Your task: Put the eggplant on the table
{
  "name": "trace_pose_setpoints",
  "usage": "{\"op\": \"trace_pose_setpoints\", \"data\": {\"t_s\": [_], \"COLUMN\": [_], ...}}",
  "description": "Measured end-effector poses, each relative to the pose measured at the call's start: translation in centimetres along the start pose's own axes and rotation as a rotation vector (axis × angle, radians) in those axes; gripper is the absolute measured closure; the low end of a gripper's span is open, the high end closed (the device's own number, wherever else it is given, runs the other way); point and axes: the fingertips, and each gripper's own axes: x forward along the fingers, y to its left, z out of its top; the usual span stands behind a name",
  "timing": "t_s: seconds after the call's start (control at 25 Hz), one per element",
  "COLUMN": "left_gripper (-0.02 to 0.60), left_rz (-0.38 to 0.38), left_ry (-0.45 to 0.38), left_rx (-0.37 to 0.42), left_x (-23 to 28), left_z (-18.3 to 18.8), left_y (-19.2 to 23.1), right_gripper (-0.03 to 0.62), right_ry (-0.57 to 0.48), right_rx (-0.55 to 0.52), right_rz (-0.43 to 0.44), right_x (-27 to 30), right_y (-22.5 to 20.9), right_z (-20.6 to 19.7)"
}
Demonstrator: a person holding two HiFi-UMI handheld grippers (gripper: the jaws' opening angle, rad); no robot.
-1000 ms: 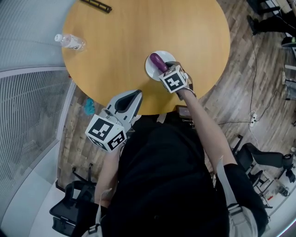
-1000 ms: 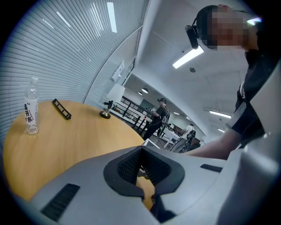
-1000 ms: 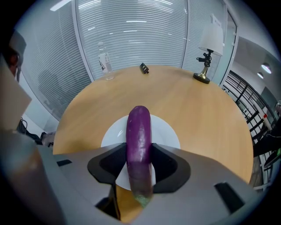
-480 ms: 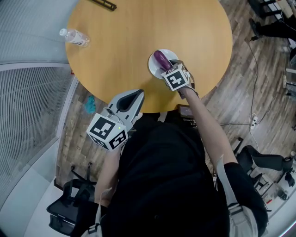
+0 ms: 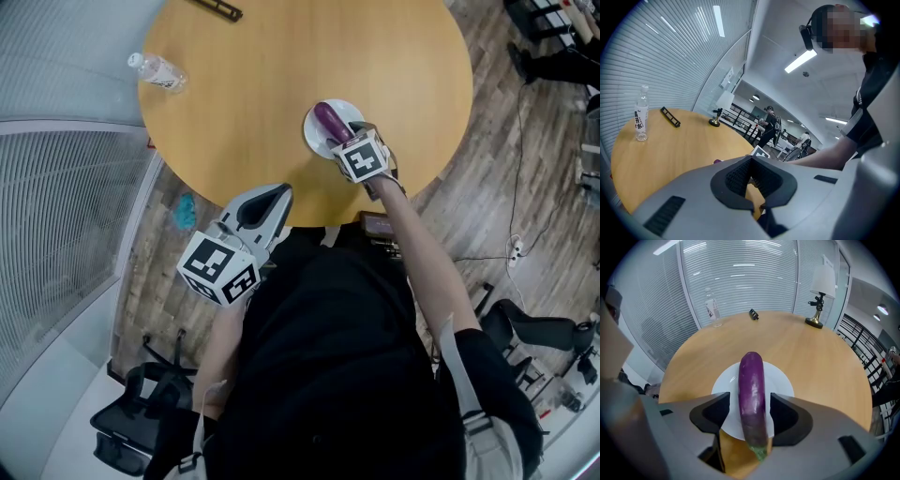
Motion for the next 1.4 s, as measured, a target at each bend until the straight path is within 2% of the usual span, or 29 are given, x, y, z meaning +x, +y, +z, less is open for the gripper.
{"op": "trace_pose_setpoints", "data": {"t_s": [0.44,0.68,0.84,1.04,1.24,1.4], "left_gripper": [0.572,0.572,0.572,0.572,0.572,0.572], "left_rz": [-0.032,-0.026,-0.015,-0.016,-0.047,-0.083], "left_ry": [0.004,-0.007,-0.01,-0.012,0.01,0.034], "left_rx": [-0.021,0.026,0.055,0.081,0.107,0.118], "left_x": [0.7,0.9,1.0,2.8,6.5,9.4], "left_z": [-1.8,-1.5,-1.6,-1.7,-2.9,-4.8], "left_y": [0.3,-1.0,-2.6,-6.0,-11.7,-17.4], "right_gripper": [0.338,0.338,0.338,0.345,0.433,0.483], "right_ry": [-0.06,-0.124,-0.2,-0.292,-0.333,-0.364], "right_rx": [0.008,-0.012,0.033,0.074,0.097,0.132], "right_rz": [0.004,-0.006,-0.005,0.021,0.148,0.181], "right_x": [-3.3,-7.0,-10.2,-15.4,-20.6,-24.3], "right_y": [0.5,0.4,-0.1,-1.3,-1.6,-3.0], "right_z": [-0.8,-1.6,-2.3,-4.1,-7.8,-12.1]}}
